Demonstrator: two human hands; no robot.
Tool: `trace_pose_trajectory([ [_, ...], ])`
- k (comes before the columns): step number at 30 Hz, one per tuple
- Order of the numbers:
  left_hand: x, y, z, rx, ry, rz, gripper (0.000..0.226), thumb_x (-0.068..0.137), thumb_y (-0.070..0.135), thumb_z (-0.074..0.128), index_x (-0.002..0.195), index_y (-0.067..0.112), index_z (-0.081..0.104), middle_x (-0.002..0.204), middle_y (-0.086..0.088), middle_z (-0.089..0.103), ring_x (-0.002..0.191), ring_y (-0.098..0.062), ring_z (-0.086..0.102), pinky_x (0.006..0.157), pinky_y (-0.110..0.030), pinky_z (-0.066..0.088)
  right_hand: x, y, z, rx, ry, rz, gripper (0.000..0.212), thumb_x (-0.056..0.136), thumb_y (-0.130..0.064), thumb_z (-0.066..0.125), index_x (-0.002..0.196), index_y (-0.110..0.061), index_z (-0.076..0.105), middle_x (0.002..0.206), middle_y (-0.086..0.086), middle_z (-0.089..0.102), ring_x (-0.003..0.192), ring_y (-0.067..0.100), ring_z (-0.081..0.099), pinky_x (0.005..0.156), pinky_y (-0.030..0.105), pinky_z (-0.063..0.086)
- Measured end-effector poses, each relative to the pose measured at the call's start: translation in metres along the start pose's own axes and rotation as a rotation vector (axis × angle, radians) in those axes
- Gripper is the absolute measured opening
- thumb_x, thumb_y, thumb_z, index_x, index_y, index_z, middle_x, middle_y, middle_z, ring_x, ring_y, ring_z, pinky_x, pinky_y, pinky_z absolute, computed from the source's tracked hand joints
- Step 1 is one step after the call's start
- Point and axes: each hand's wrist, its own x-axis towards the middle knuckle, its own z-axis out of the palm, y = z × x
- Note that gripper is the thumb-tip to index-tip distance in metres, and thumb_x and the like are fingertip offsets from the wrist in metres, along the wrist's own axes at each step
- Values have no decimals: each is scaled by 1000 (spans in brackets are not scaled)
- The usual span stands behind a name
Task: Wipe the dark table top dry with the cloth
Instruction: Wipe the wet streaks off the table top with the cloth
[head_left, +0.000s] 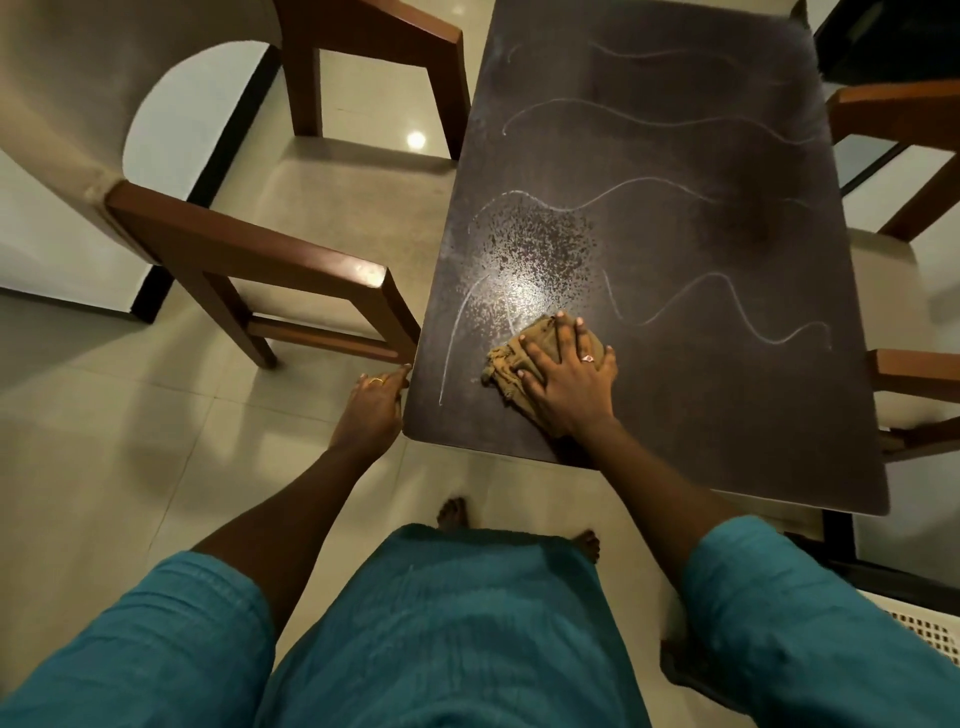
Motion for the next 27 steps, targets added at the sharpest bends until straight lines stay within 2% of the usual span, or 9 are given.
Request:
trace_pose_trajectory([
  [3,0,0,-1,-34,-14,2,40,94,0,41,133,4,46,123,-17,61,115,-32,54,108,-50,37,23,-21,-5,21,-46,20,54,95,-57,27,146,-43,20,160,6,-7,147,31,-6,108,63,13],
  [5,0,-2,-1,-89,-22,-2,43,92,-4,40,134,5,46,125,-17,60,115,-30,55,105,-41,42,31,-39,-7,29,-60,4,55,95,-58,27,147,-42,20,160,7,-8,146,33,-6,107,64,14],
  [9,-1,-4,-5,-201,-68,-59,46,90,-9,40,134,5,45,127,-16,59,119,-28,54,96,-26,41,18,-74,-3,7,-60,-189,58,94,-59,27,148,-39,19,160,10,-3,146,36,-5,109,66,8],
  [14,-2,-12,-4,-149,-90,-43,43,91,-1,44,133,10,47,125,-14,61,118,-30,53,104,-42,41,-9,-78,16,-115,40,-652,62,88,-61,20,142,-35,38,155,13,27,143,36,23,106,66,16],
  [18,-4,-17,-4,-68,-118,-37,43,91,-2,43,132,11,48,130,-10,58,124,-27,49,108,-44,36,8,-45,12,-195,-14,-802,58,91,-60,21,142,-37,37,156,9,25,143,33,23,108,63,16],
  [21,-3,-20,-4,-25,-136,-16,44,91,-1,42,132,13,48,135,-9,54,126,-26,46,110,-42,33,28,-33,2,-222,-74,-742,61,90,-64,14,143,-40,32,157,9,22,144,33,22,110,62,13],
  [24,0,-23,-4,18,-128,-5,45,91,0,42,132,16,49,135,-8,54,124,-27,47,106,-39,34,45,-36,-9,-215,-48,-605,83,77,-71,-21,146,-45,18,160,7,7,147,32,7,111,61,2],
  [25,1,-24,-4,29,-119,-2,45,91,-1,41,131,17,50,134,-9,55,123,-28,47,105,-39,34,48,-39,-12,-209,-41,-536,86,74,-71,-26,146,-46,13,160,6,1,147,32,1,111,62,-3],
  [27,3,-24,-4,37,-104,-2,45,91,-2,40,131,17,51,133,-9,56,122,-29,47,104,-40,35,50,-49,-16,-168,-9,-362,71,83,-69,-14,147,-47,9,160,6,-4,146,34,-6,107,65,-10],
])
